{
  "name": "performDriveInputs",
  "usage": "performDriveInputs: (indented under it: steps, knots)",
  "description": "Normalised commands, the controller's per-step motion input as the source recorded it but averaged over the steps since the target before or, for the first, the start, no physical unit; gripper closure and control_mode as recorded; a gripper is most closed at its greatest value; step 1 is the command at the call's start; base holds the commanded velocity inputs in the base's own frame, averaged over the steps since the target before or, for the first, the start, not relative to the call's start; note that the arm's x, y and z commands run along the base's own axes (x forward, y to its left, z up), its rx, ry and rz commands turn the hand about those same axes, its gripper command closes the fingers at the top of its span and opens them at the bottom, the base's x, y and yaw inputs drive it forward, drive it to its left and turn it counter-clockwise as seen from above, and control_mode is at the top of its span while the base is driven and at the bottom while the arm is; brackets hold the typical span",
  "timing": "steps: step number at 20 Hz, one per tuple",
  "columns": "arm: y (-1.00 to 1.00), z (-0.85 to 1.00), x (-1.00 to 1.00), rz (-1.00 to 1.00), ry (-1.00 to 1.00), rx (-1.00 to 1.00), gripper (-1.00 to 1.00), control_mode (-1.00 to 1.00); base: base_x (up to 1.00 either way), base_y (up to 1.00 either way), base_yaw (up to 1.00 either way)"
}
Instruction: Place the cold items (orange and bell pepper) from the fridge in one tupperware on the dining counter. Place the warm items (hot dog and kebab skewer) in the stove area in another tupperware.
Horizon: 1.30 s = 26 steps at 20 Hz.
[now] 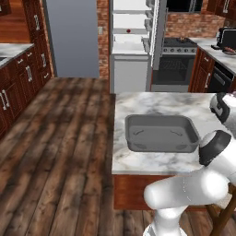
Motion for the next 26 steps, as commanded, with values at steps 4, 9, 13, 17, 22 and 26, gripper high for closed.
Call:
performDriveInputs:
  steps: [4,9,13,17,22,26]
  knots:
    - [-0.34,-0.99,0.06,-0.03,0.00,0.00,1.00,-1.00,0.00,0.00,0.00]
    - [-0.15,-0.70,0.22,0.00,0.05,0.00,1.00,-1.00,0.00,0.00,0.00]
    - [-0.04,-0.30,0.49,0.00,0.12,0.00,1.00,-1.00,0.00,0.00,0.00]
    - [-0.50,-0.32,0.18,0.02,0.05,0.15,1.00,-1.00,0.00,0.00,0.00]
    - [-0.71,-0.36,0.01,0.07,0.00,0.34,1.00,-1.00,0.00,0.00,0.00]
    - [-0.39,-0.18,0.26,0.00,0.00,0.28,1.00,-1.00,0.00,0.00,0.00]
